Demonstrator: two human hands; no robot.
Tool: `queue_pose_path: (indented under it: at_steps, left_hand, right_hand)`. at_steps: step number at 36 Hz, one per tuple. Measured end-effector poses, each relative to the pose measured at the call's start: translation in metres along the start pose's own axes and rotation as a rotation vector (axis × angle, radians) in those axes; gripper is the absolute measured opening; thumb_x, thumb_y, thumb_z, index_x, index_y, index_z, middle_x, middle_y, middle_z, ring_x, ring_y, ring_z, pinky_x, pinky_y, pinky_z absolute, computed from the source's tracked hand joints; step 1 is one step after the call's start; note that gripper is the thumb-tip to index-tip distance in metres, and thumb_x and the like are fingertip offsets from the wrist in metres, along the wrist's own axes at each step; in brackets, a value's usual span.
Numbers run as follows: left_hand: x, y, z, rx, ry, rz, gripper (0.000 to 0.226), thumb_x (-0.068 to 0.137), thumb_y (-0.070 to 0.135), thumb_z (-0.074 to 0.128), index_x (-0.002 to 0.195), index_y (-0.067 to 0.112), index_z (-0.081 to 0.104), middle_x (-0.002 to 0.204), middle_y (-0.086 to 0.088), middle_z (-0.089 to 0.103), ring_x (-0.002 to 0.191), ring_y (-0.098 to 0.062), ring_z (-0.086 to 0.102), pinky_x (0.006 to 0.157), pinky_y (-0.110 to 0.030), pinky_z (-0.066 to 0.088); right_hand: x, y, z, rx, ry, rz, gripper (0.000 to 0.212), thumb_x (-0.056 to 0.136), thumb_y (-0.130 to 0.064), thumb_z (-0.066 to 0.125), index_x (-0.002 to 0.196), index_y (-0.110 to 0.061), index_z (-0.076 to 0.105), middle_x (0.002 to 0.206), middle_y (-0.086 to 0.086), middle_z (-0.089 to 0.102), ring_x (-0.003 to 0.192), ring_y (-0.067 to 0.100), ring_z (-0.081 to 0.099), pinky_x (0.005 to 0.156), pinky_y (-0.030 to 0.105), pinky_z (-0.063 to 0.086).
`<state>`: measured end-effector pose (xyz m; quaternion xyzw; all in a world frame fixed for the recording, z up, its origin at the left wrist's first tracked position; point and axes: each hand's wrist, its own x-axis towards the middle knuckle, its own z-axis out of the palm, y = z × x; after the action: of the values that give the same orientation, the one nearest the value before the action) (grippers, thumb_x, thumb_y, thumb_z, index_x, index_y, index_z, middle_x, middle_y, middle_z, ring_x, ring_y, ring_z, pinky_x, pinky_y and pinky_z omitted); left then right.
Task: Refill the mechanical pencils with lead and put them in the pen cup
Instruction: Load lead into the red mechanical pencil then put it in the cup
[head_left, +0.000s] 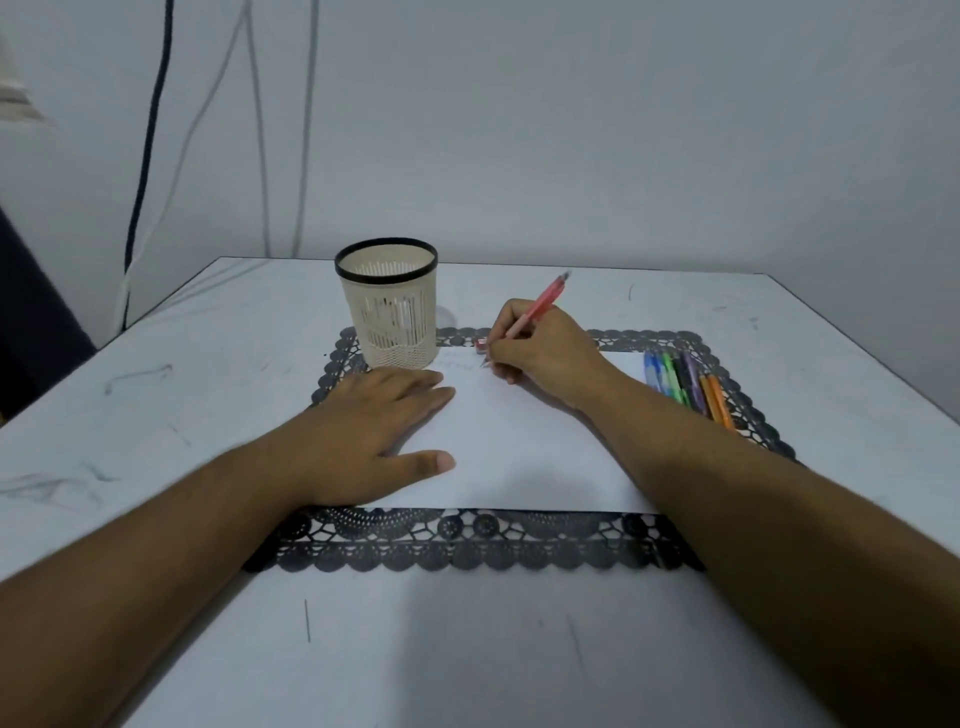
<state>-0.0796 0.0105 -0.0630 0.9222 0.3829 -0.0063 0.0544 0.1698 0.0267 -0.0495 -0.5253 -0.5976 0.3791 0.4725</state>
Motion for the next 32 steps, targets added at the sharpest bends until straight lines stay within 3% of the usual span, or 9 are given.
queue_pose_path:
  at_steps: [9,16,26,32]
  left_hand:
    - [0.0,-0.003,0.004,0.004,0.017,0.007,0.092,0.085,0.087,0.014,0.162,0.038,0.014,0.169,0.013,0.009,0.154,-0.009,0.004,0.126,-0.042,0.011]
    - [0.0,-0.004,0.004,-0.004,0.019,0.007,0.091,0.086,0.087,0.016,0.162,0.038,0.015,0.169,0.014,0.009,0.154,-0.009,0.004,0.127,-0.044,0.012]
    - [0.0,-0.001,0.003,-0.01,0.004,-0.003,0.096,0.081,0.089,0.011,0.162,0.038,0.015,0.169,0.014,0.009,0.154,-0.009,0.003,0.126,-0.042,0.011]
    - [0.001,-0.002,0.003,-0.007,0.007,-0.003,0.094,0.082,0.088,0.013,0.162,0.038,0.015,0.169,0.014,0.008,0.154,-0.009,0.003,0.126,-0.042,0.01]
  right_hand:
    - [0.0,0.003,0.002,0.055,-0.024,0.017,0.011,0.089,0.013,0.062,0.085,0.003,0.06,0.073,0.022,0.056,0.061,0.023,0.052,0.052,0.025,0.046]
    - [0.006,0.01,0.003,-0.038,0.008,0.025,0.008,0.088,0.005,0.064,0.084,0.004,0.058,0.072,0.017,0.063,0.067,0.026,0.06,0.058,0.033,0.049]
    - [0.005,0.012,0.001,-0.064,-0.003,0.014,0.017,0.089,0.0,0.065,0.077,-0.006,0.056,0.066,0.011,0.064,0.06,0.019,0.061,0.059,0.033,0.049]
    - [0.007,0.012,0.002,-0.092,-0.015,0.005,0.01,0.089,-0.001,0.065,0.081,-0.003,0.059,0.068,0.007,0.066,0.064,0.02,0.063,0.061,0.033,0.051]
